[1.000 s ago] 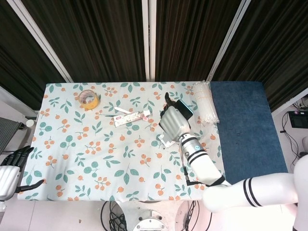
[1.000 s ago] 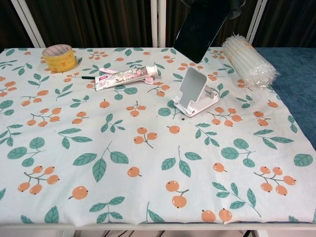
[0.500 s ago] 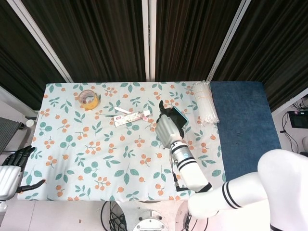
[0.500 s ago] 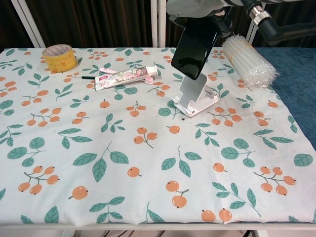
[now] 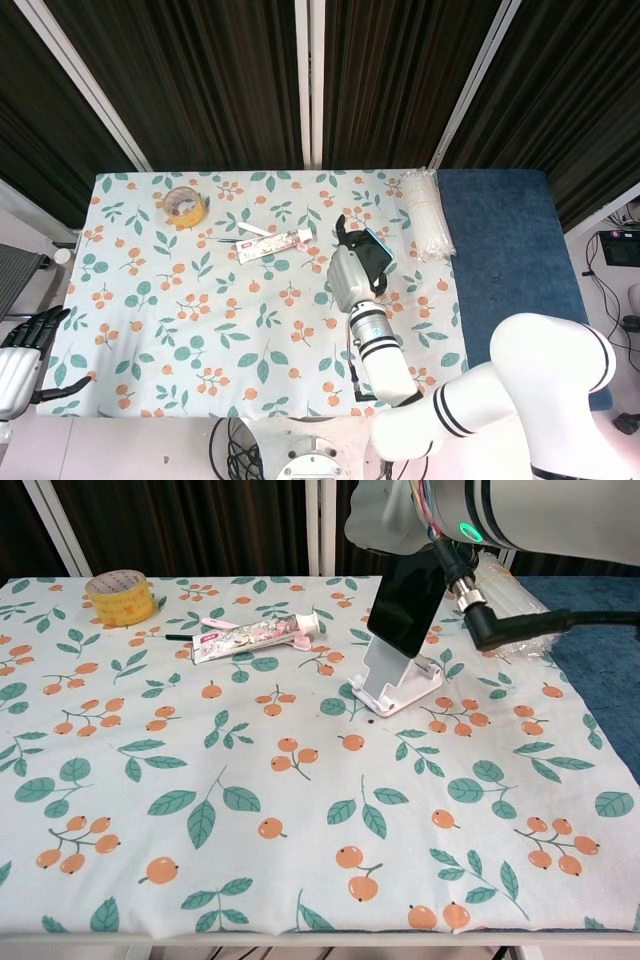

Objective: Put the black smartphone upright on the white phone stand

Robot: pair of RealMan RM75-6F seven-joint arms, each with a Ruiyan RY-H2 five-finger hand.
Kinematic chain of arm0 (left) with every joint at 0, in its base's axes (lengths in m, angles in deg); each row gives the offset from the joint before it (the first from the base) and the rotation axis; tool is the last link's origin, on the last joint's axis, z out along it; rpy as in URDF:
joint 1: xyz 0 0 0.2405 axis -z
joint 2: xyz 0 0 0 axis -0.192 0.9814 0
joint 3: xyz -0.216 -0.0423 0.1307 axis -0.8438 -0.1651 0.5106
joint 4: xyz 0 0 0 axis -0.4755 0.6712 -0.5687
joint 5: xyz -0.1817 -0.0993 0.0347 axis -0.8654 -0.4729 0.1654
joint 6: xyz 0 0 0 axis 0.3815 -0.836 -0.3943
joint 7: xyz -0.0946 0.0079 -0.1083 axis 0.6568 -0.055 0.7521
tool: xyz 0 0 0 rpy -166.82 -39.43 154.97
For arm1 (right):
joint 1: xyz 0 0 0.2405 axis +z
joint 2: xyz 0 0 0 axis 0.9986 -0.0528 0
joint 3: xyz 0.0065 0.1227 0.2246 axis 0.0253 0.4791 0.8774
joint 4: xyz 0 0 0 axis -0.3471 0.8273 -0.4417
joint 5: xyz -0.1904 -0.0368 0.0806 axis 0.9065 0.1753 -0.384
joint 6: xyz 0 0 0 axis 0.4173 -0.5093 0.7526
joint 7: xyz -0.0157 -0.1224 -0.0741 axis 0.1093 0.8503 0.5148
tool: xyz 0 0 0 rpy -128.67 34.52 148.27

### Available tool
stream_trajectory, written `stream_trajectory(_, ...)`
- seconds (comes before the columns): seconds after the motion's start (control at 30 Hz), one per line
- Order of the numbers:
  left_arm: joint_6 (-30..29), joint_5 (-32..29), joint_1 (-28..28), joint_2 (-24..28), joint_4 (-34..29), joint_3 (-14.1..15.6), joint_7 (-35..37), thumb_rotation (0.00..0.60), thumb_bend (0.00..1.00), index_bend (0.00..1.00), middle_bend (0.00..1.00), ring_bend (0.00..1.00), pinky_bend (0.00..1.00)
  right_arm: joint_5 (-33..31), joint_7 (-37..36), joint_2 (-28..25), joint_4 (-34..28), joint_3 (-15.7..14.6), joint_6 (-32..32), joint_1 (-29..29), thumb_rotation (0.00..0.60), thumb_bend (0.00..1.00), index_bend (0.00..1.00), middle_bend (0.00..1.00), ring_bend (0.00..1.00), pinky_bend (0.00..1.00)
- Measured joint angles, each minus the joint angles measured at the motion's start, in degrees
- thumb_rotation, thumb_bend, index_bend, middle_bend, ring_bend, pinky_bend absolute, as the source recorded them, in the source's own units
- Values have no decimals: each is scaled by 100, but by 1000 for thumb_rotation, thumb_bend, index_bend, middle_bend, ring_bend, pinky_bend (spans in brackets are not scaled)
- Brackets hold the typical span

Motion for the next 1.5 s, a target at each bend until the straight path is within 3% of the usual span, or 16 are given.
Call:
stream_trajectory(0.57,9,-18,0,18,28,-11,63,435,56,83,71,101,200,-74,241,575,617,-20,-188,-117,600,364,530,340,380,69)
stream_trajectory(1.5,38,-41,-29,-36,233,11,278,439,56,83,71,102,200,-57,639,1157,1403,358,-123,-311,600,364,527,339,367,88)
